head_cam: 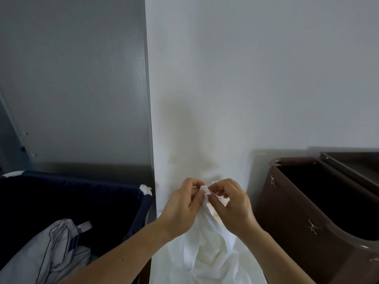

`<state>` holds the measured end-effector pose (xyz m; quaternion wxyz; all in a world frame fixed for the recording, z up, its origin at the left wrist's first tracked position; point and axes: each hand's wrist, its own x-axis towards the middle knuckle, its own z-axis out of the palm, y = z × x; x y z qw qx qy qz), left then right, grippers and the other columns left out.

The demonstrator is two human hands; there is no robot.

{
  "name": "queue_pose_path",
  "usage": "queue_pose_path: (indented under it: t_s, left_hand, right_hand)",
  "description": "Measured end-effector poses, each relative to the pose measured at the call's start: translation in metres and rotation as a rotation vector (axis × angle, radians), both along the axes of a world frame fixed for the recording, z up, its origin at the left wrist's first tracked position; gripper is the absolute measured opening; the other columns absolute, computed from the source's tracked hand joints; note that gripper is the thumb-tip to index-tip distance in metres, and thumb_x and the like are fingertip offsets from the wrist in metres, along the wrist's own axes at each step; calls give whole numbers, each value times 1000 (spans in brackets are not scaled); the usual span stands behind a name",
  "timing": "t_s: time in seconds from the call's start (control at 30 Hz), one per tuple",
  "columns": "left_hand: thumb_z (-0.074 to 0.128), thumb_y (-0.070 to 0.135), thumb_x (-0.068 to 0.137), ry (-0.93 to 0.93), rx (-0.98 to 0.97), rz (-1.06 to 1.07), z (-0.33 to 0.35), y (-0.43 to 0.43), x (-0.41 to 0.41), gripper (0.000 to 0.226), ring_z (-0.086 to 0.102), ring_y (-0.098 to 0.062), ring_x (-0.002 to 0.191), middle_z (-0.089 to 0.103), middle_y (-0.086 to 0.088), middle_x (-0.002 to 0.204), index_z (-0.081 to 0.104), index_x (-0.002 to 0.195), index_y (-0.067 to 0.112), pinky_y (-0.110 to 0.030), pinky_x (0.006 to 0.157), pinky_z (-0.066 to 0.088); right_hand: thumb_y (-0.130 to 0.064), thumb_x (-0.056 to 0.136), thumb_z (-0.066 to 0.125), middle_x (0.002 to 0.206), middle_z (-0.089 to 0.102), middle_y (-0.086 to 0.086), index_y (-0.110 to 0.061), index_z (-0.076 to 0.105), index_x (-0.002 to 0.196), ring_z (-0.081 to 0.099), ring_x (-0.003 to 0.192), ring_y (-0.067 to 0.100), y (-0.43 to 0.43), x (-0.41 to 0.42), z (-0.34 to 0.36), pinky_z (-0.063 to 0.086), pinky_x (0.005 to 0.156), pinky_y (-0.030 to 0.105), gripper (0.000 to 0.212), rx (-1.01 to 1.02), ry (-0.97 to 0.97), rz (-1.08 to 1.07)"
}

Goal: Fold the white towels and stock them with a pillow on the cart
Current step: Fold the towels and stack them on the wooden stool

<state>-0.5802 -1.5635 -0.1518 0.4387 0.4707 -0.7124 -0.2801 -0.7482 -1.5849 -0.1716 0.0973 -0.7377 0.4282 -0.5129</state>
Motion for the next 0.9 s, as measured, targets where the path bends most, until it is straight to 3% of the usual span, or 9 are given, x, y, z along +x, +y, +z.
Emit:
queue_pose_path:
  t_s: [0.13,0.3,0.53,0.67,0.8,0.9]
  left_hand:
    - [43,32,104,9,10,29,2,-4,1,17,63,-1,88,66,12,97,54,113,24,-24,78,54]
    - [41,31,104,-140,-46,72,5,-8,4,19,63,-6,83,66,8,94,54,114,20,-30,76,54]
    - [41,35,104,-171,-1,-66,4,-6,5,24,67,-11,88,69,7,99,52,121,22,-39,80,56]
    - [60,40,90,-293,48,-100,5,-7,2,43,64,-8,95,65,10,108,42,127,24,-34,84,56]
    - [54,39,98,-255,5,-51,5,-12,1,25,66,-7,87,68,7,99,49,116,23,-31,76,56]
    - [60,27,95,-127,34,-15,11,-16,-3,17,67,-9,86,69,6,95,54,110,23,-26,76,57]
  right_hand:
    - [-20,77,73,81,61,-21,-27,68,83,57,84,1,-1,2,-1,42,72,8,11,-89,22,-72]
    - [-15,70,72,79,62,-18,-21,68,80,58,80,3,-3,5,2,46,69,14,12,-150,32,-66]
    - [-16,72,73,81,65,-19,-29,72,83,63,80,5,-7,-1,-1,53,68,24,17,-127,25,-19]
    - [-18,72,74,79,62,-26,-33,69,89,62,78,3,-9,-3,-1,51,67,19,23,-109,24,-1]
    - [-21,78,82,83,67,-19,-44,66,79,61,80,6,-10,-6,4,44,69,12,28,-3,8,37]
    - [-29,81,81,91,66,-21,-52,56,93,58,93,2,-10,-4,7,40,76,9,36,67,-2,4]
